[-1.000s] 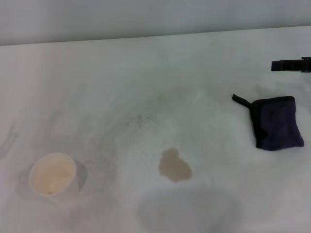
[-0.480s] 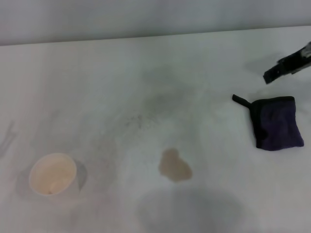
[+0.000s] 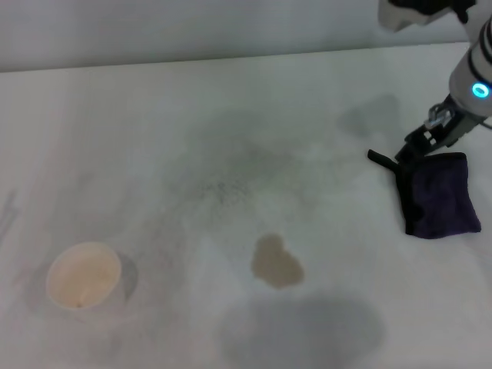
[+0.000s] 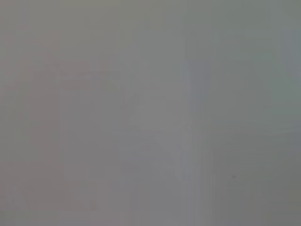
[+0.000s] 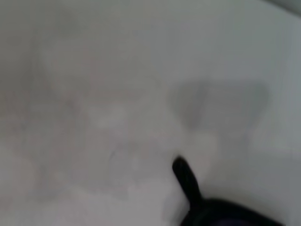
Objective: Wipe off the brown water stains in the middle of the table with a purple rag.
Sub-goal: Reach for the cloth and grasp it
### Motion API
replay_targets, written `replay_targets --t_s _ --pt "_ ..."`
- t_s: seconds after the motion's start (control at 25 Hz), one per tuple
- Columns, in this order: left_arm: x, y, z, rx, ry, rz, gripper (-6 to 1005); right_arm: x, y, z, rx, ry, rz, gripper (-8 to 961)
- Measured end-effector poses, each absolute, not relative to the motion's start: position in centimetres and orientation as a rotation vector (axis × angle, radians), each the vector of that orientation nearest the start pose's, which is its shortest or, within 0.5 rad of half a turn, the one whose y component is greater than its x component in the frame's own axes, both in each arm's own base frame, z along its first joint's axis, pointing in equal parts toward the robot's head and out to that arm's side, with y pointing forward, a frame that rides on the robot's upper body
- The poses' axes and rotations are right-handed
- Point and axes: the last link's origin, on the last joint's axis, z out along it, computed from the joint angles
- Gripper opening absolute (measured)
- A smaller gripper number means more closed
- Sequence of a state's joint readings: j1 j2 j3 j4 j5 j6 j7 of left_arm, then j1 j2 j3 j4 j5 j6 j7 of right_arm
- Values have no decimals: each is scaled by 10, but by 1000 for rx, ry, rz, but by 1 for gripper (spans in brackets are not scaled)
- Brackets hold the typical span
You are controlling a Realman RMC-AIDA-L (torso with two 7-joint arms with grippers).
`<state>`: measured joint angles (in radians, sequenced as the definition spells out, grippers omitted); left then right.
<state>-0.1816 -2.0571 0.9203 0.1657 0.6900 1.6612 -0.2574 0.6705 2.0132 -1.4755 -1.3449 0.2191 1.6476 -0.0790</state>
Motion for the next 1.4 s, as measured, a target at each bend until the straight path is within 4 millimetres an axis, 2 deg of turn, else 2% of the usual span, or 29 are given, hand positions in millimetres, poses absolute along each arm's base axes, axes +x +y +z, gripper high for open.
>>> replay_targets --t_s 0.36,0.76,1.4 --pt "-349 237 47 -1566 -185 -821 891 238 358 32 -1945 1321 -767 753" --pt "-346 243 45 -1580 -175 -829 890 260 361 28 -1910 1373 -754 752" --pt "-345 244 45 -1580 -141 -797 890 266 366 18 -1905 1393 -779 750"
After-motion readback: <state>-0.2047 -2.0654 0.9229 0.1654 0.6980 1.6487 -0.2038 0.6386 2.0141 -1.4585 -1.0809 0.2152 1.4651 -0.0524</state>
